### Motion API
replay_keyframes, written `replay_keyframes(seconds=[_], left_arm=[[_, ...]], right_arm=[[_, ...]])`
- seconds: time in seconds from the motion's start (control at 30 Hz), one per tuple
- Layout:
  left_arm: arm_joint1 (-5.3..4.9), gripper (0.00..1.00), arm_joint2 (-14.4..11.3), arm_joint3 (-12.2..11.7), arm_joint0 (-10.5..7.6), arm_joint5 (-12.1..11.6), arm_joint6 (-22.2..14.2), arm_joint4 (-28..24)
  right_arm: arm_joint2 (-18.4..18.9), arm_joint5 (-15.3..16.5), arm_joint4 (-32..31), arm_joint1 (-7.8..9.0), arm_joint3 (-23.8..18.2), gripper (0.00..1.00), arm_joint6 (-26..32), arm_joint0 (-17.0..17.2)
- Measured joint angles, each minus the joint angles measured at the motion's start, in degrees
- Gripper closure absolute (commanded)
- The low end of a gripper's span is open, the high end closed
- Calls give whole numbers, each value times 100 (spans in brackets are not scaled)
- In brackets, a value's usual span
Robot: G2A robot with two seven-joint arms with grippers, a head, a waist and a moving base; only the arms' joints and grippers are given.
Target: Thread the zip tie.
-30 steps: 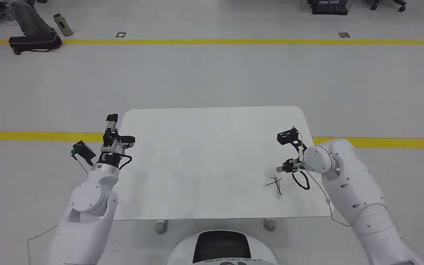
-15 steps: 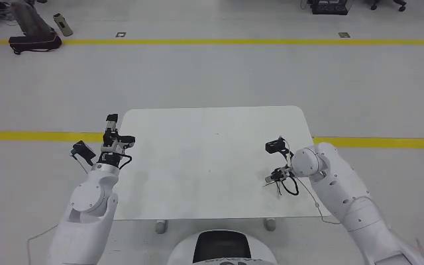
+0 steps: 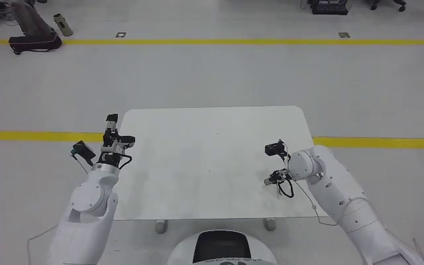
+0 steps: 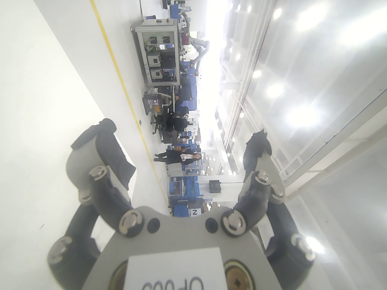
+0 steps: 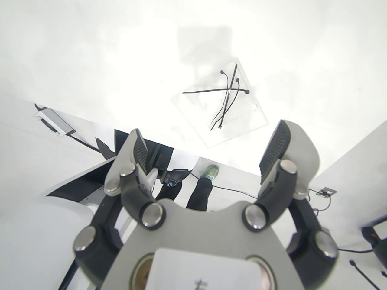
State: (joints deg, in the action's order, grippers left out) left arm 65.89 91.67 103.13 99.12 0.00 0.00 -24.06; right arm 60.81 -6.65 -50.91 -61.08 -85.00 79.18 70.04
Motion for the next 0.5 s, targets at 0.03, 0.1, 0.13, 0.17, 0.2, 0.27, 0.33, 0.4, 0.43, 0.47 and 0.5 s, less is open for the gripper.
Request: replay_keyframes(seconds=[0.03, 0.1, 0.13, 0.17, 0.2, 0.27, 0.33, 0.4, 0.43, 0.47, 0.5], left_arm=[[0, 0, 0, 0, 0, 0, 0, 0], [0, 0, 0, 0, 0, 0, 0, 0], [0, 0, 0, 0, 0, 0, 0, 0], [0, 0, 0, 0, 0, 0, 0, 0], [0, 0, 0, 0, 0, 0, 0, 0], [0, 0, 0, 0, 0, 0, 0, 0], [0, 0, 0, 0, 0, 0, 0, 0], [0, 0, 0, 0, 0, 0, 0, 0], [0, 0, 0, 0, 0, 0, 0, 0], [0, 0, 0, 0, 0, 0, 0, 0], [0, 0, 0, 0, 0, 0, 0, 0]], right_arm=[[-4, -53, -2, -3, -1, 0, 5, -3], [-4, -73, -2, -4, -2, 0, 6, -4], [-4, -70, -1, -4, -3, 0, 5, -4], [-3, -66, -1, -3, -3, 0, 4, -4], [-3, -64, -1, -3, -3, 0, 4, -4], [-3, -64, -1, -3, -3, 0, 4, -4], [0, -89, -23, -6, 24, 0, -6, -4], [-55, -402, -106, -35, 102, 0, -7, -23], [-83, -574, -103, -50, 115, 0, 3, -40], [-102, -724, -85, -61, 119, 0, 5, -57], [-106, -764, -76, -64, 119, 0, 5, -61]])
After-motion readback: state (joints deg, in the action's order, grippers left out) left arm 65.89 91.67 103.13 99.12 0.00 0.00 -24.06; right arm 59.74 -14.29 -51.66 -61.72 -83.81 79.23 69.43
